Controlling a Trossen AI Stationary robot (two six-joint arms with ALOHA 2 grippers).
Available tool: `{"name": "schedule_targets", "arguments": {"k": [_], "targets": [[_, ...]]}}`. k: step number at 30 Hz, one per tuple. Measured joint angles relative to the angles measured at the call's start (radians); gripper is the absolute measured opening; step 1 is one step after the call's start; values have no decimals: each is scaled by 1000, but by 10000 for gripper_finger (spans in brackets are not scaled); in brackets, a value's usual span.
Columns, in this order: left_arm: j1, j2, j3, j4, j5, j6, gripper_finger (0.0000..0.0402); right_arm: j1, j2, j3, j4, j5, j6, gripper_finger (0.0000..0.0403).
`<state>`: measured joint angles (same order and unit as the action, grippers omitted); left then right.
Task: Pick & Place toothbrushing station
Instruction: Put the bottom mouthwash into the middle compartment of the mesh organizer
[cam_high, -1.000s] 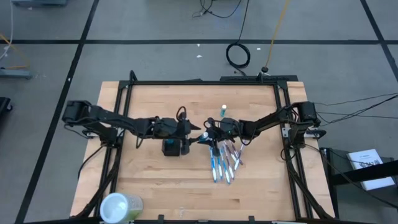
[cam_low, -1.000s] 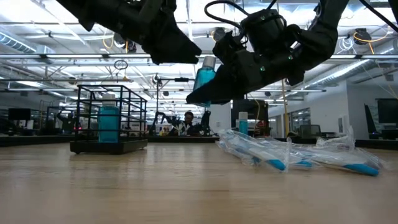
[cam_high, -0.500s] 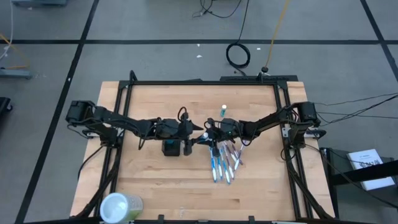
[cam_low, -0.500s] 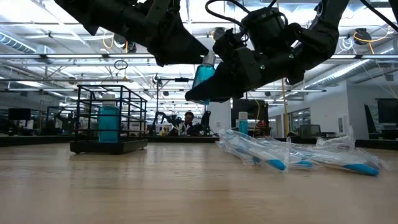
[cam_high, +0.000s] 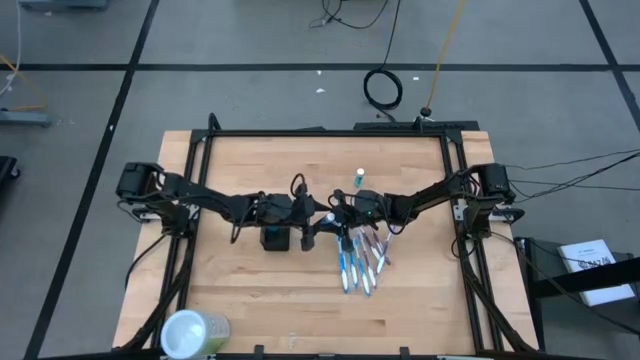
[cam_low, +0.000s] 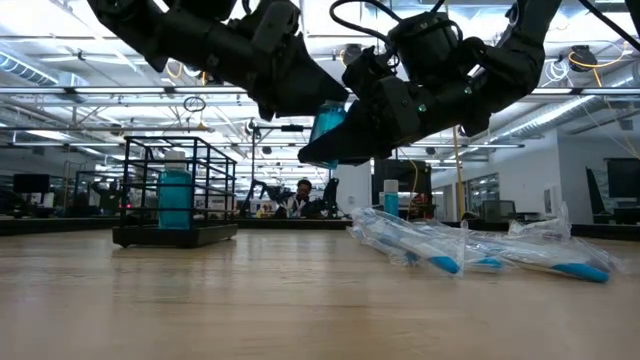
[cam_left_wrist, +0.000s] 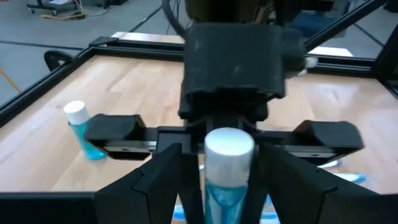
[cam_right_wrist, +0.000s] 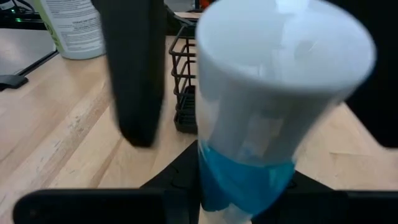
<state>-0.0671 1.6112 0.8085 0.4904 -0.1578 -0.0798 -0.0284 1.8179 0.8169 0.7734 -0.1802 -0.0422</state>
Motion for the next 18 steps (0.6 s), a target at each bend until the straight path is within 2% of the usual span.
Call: {"name": "schedule_targets", "arguments": {"k": [10, 13, 18], "targets": [[14, 1, 0, 13, 1, -8, 214, 0, 0, 0, -3, 1, 0, 80], [14, 1, 0, 13, 2, -7, 191, 0, 0, 0, -6, 2, 0, 80], [13, 1, 0, 15, 9, -9, 127, 0, 0, 0, -7, 7, 1, 80]]}}
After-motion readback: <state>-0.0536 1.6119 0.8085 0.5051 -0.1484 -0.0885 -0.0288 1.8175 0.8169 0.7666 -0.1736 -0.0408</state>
